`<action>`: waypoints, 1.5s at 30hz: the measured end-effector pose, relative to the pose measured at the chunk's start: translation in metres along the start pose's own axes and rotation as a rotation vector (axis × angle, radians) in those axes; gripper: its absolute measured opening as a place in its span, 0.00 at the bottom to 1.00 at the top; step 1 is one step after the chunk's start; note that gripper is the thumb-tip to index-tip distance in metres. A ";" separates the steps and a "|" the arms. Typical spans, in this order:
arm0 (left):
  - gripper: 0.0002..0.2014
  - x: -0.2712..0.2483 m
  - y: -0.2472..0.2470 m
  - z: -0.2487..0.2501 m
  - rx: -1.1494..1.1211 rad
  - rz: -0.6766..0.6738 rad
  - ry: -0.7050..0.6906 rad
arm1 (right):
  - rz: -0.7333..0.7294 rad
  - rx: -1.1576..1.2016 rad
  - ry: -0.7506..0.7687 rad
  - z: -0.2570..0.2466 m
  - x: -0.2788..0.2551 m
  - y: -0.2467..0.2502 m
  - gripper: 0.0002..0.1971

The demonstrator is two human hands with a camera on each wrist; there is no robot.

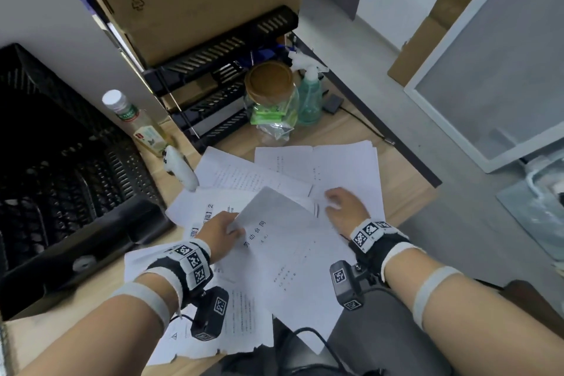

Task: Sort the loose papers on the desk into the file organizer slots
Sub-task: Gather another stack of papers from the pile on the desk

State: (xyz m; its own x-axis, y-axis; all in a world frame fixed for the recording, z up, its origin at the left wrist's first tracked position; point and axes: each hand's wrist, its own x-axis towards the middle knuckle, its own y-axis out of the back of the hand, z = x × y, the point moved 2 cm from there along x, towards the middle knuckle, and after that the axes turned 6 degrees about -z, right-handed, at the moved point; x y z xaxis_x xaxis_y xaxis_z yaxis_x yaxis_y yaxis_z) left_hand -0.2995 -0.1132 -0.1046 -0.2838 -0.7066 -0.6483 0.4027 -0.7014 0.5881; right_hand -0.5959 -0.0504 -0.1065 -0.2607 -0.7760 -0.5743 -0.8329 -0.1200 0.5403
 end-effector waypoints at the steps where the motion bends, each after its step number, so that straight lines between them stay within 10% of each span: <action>1: 0.16 0.001 -0.001 0.000 0.009 0.004 -0.005 | 0.163 -0.091 -0.068 0.009 0.001 0.013 0.23; 6: 0.17 0.001 0.001 -0.002 0.033 0.033 -0.007 | 0.253 -0.058 -0.482 0.036 -0.005 0.044 0.30; 12: 0.12 -0.003 0.011 -0.001 0.033 0.017 -0.037 | 0.150 0.212 -0.235 0.040 -0.010 0.058 0.15; 22: 0.10 -0.011 0.028 0.002 0.053 0.019 -0.116 | 0.677 0.441 -0.269 0.074 -0.082 0.138 0.11; 34: 0.17 -0.064 0.080 -0.062 -0.072 0.103 -0.086 | 0.359 0.733 -0.367 0.047 -0.113 0.022 0.11; 45: 0.06 -0.083 0.073 -0.144 -0.156 0.111 0.156 | 0.420 0.235 -0.382 0.052 -0.102 -0.022 0.05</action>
State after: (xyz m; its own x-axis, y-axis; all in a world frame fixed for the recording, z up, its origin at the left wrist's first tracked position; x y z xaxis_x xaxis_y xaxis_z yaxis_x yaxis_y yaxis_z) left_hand -0.1206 -0.0918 -0.0775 -0.0979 -0.7468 -0.6578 0.5567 -0.5890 0.5858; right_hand -0.5761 0.0637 -0.0923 -0.7104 -0.4452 -0.5450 -0.6950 0.3219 0.6429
